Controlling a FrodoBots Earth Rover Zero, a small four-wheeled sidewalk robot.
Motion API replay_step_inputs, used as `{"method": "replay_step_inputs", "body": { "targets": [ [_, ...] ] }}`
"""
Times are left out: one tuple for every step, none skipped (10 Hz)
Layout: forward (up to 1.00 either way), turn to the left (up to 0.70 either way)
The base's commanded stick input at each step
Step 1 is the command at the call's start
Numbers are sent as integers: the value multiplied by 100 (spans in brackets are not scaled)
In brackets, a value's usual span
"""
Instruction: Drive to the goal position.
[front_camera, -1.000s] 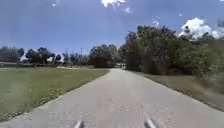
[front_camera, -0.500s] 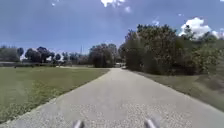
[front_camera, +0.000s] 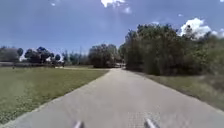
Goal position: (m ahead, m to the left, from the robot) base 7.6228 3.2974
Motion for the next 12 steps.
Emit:
{"method": "replay_step_inputs", "body": {
  "targets": [
    [50,0],
    [50,0],
    [50,0],
    [50,0],
    [50,0],
    [50,0],
    [50,0],
    [50,0],
    [50,0],
    [50,0],
    [50,0],
    [50,0]
  ]
}}
